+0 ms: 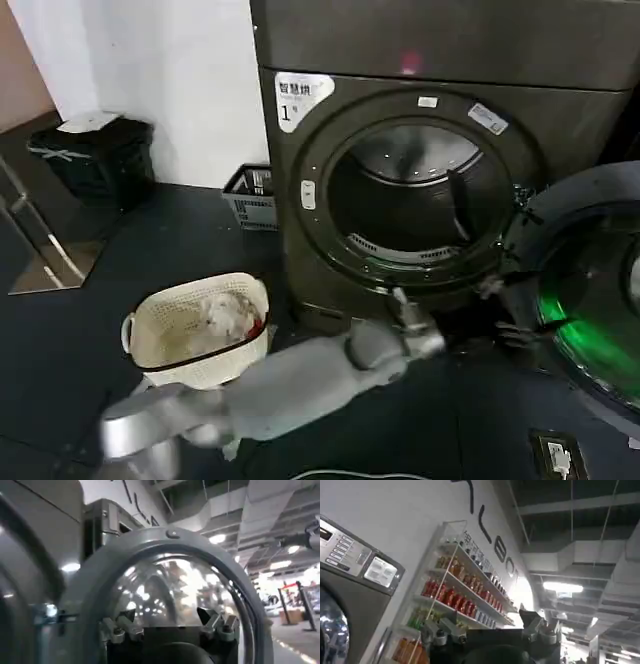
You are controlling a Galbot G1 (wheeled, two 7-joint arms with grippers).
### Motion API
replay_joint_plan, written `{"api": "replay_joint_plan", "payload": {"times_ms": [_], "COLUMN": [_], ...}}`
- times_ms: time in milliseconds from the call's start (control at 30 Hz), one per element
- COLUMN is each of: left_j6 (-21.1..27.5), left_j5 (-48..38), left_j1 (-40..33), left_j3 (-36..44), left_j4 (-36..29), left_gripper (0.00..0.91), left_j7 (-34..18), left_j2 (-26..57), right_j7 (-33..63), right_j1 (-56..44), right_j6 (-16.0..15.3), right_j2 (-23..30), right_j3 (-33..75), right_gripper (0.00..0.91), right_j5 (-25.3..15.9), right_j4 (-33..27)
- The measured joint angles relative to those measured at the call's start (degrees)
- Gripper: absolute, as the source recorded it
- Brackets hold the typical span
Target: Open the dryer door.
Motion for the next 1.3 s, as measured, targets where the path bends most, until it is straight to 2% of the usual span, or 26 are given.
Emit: {"api": "replay_joint_plan", "payload": {"times_ms": [133,300,467,567,667,800,967,1100,1300], "left_j6": [1.0,5.3,12.6,17.2,22.2,26.5,30.1,34.9,38.2], "left_j5": [-0.2,0.7,3.6,3.7,5.8,5.2,4.0,3.1,6.0], "left_j1": [0.3,0.0,0.5,1.3,2.3,3.4,4.5,5.3,8.3], "left_j3": [-0.1,-0.5,-2.6,-5.1,-7.3,-8.6,-9.8,-10.3,-12.9], "left_j4": [-4.5,-10.4,-15.7,-18.5,-21.0,-23.0,-24.1,-26.7,-28.7], "left_gripper": [0.907,0.907,0.907,0.907,0.907,0.907,0.907,0.907,0.907], "left_j7": [-0.5,-1.7,0.2,0.3,0.0,-2.4,-3.9,-3.1,0.1], "left_j2": [6.0,13.6,21.2,25.9,30.4,36.1,42.0,47.0,54.1], "right_j7": [-0.2,0.1,0.4,0.4,0.3,-0.1,-0.6,-1.0,-2.0], "right_j1": [0.4,1.0,1.9,2.5,3.2,4.2,5.5,6.9,8.7], "right_j6": [0.1,-0.7,-2.6,-2.8,-4.4,-4.4,-4.3,-4.6,-3.3], "right_j2": [0.0,0.0,0.0,-0.4,-0.5,-0.5,-0.9,-1.0,-0.5], "right_j3": [0.0,-0.3,-0.3,0.1,0.0,-0.6,-1.4,-2.3,-3.6], "right_gripper": [0.907,0.907,0.907,0.907,0.907,0.907,0.907,0.907,0.907], "right_j5": [-0.4,-0.6,-0.3,-0.3,-0.5,-1.9,-1.7,-1.7,-3.6], "right_j4": [0.5,1.4,1.8,2.1,2.8,3.4,3.7,4.6,4.8]}}
